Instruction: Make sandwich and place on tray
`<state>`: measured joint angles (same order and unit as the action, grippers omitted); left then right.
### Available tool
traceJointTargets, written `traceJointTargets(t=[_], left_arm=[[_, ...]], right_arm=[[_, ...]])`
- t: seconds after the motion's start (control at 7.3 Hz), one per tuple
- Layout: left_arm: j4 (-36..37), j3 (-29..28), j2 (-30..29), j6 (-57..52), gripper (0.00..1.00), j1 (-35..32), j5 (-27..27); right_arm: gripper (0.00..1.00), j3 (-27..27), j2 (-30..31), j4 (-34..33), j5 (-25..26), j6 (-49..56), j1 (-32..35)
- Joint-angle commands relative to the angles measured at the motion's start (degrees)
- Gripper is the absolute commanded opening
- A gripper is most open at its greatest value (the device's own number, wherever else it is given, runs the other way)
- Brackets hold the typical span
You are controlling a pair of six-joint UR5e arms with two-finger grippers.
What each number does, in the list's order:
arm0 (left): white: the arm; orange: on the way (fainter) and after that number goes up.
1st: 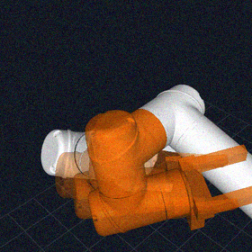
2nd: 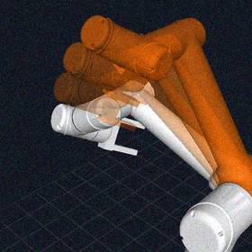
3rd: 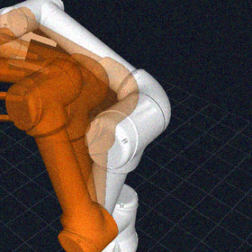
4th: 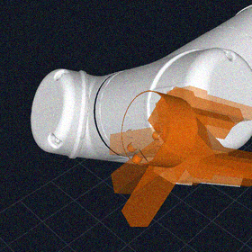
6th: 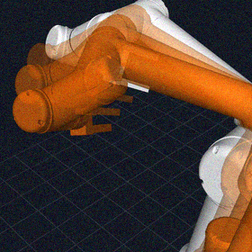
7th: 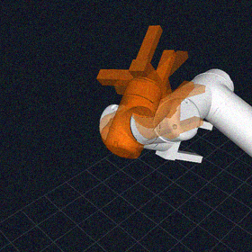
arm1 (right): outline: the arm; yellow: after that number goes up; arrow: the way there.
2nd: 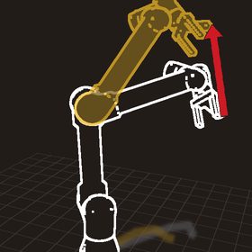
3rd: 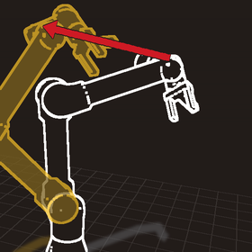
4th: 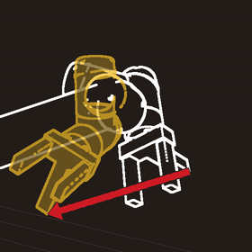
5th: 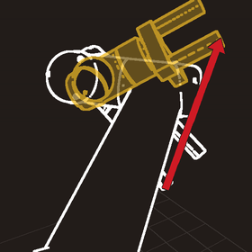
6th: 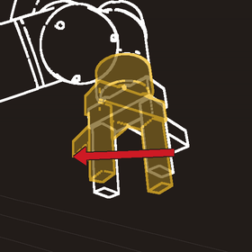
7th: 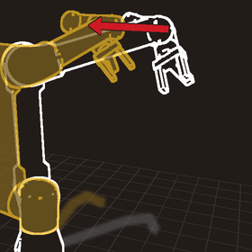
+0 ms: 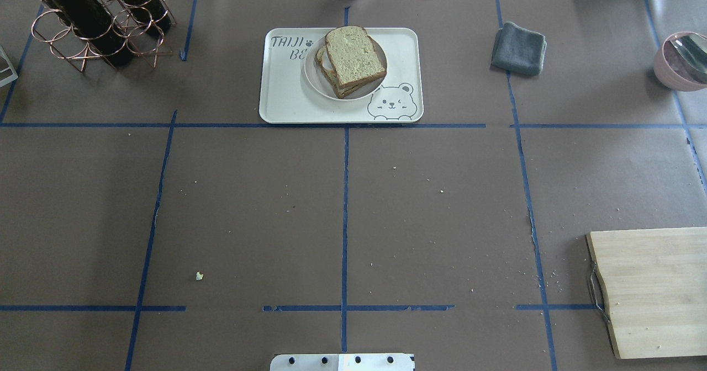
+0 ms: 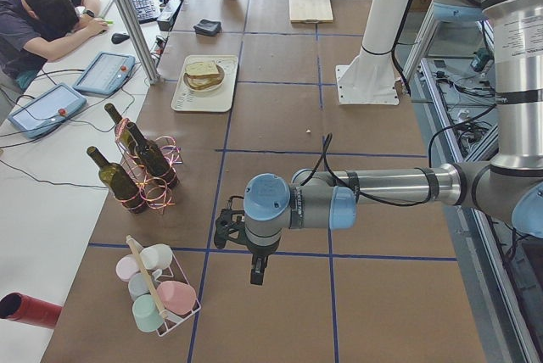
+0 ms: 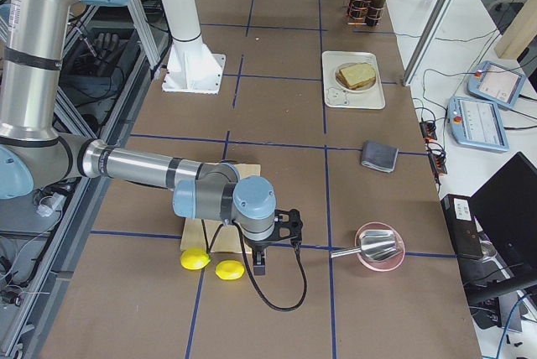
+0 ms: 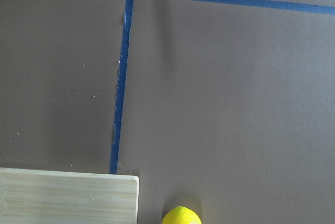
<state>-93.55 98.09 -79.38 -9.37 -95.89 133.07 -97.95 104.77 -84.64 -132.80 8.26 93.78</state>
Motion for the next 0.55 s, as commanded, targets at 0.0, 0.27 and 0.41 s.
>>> traceJointTargets(t=[0.0,0.27,0.41], left_arm=[[-0.06,0.09,0.10,-0.03,1.00,0.00,0.08],[-0.06,0.09,0.10,-0.03,1.00,0.18,0.08],[-0.14,0.09,0.10,-0.03,1.00,0.18,0.08]], right_arm=[[1.00,-0.05,0.00,0.00,0.00,0.00,-0.09],[1.00,-0.48,0.26,0.00,-0.09,-0.09,0.00],[1.00,-0.48,0.26,0.00,-0.09,0.00,0.00]])
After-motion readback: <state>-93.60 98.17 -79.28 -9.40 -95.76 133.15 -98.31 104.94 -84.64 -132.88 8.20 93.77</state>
